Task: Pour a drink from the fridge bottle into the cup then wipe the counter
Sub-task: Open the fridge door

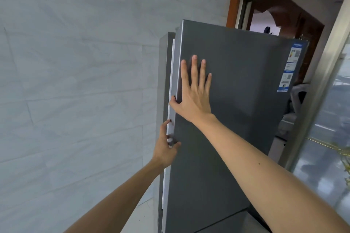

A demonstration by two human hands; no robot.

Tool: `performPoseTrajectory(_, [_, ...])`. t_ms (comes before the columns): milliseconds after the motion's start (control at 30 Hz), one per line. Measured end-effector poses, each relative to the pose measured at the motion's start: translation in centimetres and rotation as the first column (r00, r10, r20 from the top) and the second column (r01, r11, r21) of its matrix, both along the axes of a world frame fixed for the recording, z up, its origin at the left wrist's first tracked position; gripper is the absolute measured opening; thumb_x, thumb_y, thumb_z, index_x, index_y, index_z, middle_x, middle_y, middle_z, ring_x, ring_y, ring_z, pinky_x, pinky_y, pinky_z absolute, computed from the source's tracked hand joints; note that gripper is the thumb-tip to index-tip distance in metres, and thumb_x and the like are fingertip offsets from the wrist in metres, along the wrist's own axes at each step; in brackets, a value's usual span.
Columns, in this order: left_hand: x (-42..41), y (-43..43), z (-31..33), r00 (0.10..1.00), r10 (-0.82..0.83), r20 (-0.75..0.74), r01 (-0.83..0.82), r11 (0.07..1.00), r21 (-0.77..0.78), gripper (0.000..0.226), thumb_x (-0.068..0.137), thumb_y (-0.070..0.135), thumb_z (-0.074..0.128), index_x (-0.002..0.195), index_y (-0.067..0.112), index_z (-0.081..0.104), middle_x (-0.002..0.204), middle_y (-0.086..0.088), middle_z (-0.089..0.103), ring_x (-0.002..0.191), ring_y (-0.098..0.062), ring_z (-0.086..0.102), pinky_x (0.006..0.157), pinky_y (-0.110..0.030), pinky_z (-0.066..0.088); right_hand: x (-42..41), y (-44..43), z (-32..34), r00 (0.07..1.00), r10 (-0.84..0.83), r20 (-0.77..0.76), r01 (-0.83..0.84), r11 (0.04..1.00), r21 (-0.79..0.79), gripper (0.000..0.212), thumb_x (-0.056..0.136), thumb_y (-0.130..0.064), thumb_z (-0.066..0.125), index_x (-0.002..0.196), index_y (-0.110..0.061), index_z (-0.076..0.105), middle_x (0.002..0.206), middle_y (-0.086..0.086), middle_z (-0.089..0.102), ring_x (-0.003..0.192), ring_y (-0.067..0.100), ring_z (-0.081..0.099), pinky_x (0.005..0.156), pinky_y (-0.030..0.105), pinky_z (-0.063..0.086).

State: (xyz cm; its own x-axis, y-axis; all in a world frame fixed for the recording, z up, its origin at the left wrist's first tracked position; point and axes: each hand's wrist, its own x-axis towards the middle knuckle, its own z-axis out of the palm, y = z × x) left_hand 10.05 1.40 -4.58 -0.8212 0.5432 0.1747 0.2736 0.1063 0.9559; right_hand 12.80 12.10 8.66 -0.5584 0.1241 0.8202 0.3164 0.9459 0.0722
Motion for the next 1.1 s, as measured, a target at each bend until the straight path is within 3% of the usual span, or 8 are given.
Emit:
performPoseTrajectory(133, [3.0,-0.6,0.8,1.0,-0.012,0.004,0.012,1.0,-0.023,0.087,0.091,-0.003,0.066,0.149,0.043,0.02,0.127,0.003,0.049,0.108,-0.013,0.057,0.063,-0.009,0.054,3.7,-0.5,0.0,1.0,0.016,0.008,-0.016,1.0,-0.023,0.109,0.081,-0.052,0.062,0.159,-0.013,-0.005,0.165,0.019,-0.01,0.151,0.043,-0.01,0.118,0.064,0.016])
performPoseTrajectory(200, [4.7,-0.9,1.0,1.0,-0.028,-0.01,0.028,0.999,-0.046,0.091,0.09,0.0,0.069,0.153,0.039,0.016,0.136,0.007,0.046,0.122,-0.017,0.054,0.077,-0.014,0.055,5.7,-0.6,0.0,1.0,0.026,0.007,-0.025,0.999,-0.043,0.11,0.082,-0.052,0.063,0.158,-0.013,-0.006,0.165,0.018,-0.011,0.151,0.042,-0.01,0.119,0.063,0.017])
performPoseTrajectory(267, [6.2,-1.0,1.0,0.999,-0.047,-0.008,0.046,0.995,-0.092,0.098,0.088,0.008,0.074,0.156,0.037,0.011,0.153,0.005,0.04,0.139,-0.024,0.047,0.1,-0.031,0.052,7.8,-0.7,-0.2,1.0,0.03,-0.002,-0.03,0.998,-0.055,0.11,0.083,-0.052,0.063,0.158,-0.013,-0.007,0.165,0.018,-0.011,0.151,0.041,-0.009,0.119,0.061,0.019])
performPoseTrajectory(333, [7.6,-0.9,0.8,0.998,-0.055,-0.007,0.054,0.989,-0.141,0.104,0.084,0.017,0.079,0.157,0.039,0.008,0.161,0.006,0.032,0.145,-0.029,0.04,0.108,-0.045,0.047,9.9,-0.7,-0.2,0.999,0.042,-0.006,-0.042,0.997,-0.067,0.11,0.083,-0.05,0.063,0.158,-0.013,-0.008,0.165,0.017,-0.012,0.152,0.039,-0.01,0.12,0.059,0.02])
performPoseTrajectory(633, [12.5,-0.7,1.1,0.982,-0.137,-0.13,0.083,0.932,-0.352,0.1,0.061,0.052,0.088,0.143,0.028,0.036,0.137,0.003,0.054,0.119,-0.023,0.059,0.098,-0.045,0.056,17.2,-0.4,-0.7,0.995,0.086,-0.048,-0.091,0.987,-0.132,0.109,0.082,-0.034,0.064,0.156,-0.008,-0.012,0.165,0.016,-0.013,0.153,0.034,-0.011,0.125,0.047,0.009])
performPoseTrajectory(833, [14.7,-0.7,1.3,0.948,-0.247,-0.203,0.16,0.915,-0.37,0.095,0.066,0.048,0.089,0.141,0.022,0.036,0.129,0.003,0.054,0.111,-0.022,0.06,0.096,-0.041,0.056,21.1,-0.4,-0.6,0.995,0.081,-0.059,-0.09,0.979,-0.181,0.109,0.083,-0.024,0.065,0.155,-0.007,-0.015,0.165,0.014,-0.014,0.153,0.031,-0.007,0.125,0.043,0.01])
performPoseTrajectory(1000, [16.0,-0.2,1.6,0.886,-0.39,-0.252,0.28,0.881,-0.381,0.071,0.075,0.04,0.085,0.129,0.021,0.043,0.11,0.002,0.059,0.082,-0.009,0.057,0.078,-0.028,0.053,24.6,-0.3,-1.1,0.996,-0.022,-0.088,0.004,0.981,-0.196,0.107,0.085,-0.02,0.067,0.155,-0.006,-0.012,0.166,0.013,-0.01,0.15,0.019,-0.006,0.119,0.03,0.0])
performPoseTrajectory(1100, [16.9,0.2,1.8,0.833,-0.448,-0.324,0.305,0.861,-0.407,0.066,0.076,0.042,0.083,0.127,0.021,0.047,0.118,-0.005,0.054,0.095,-0.017,0.058,0.084,-0.032,0.053,26.7,-0.3,-1.5,0.983,-0.146,-0.115,0.126,0.978,-0.163,0.102,0.085,-0.023,0.066,0.156,-0.003,-0.004,0.165,0.017,-0.002,0.151,0.023,0.004,0.118,0.032,0.006])
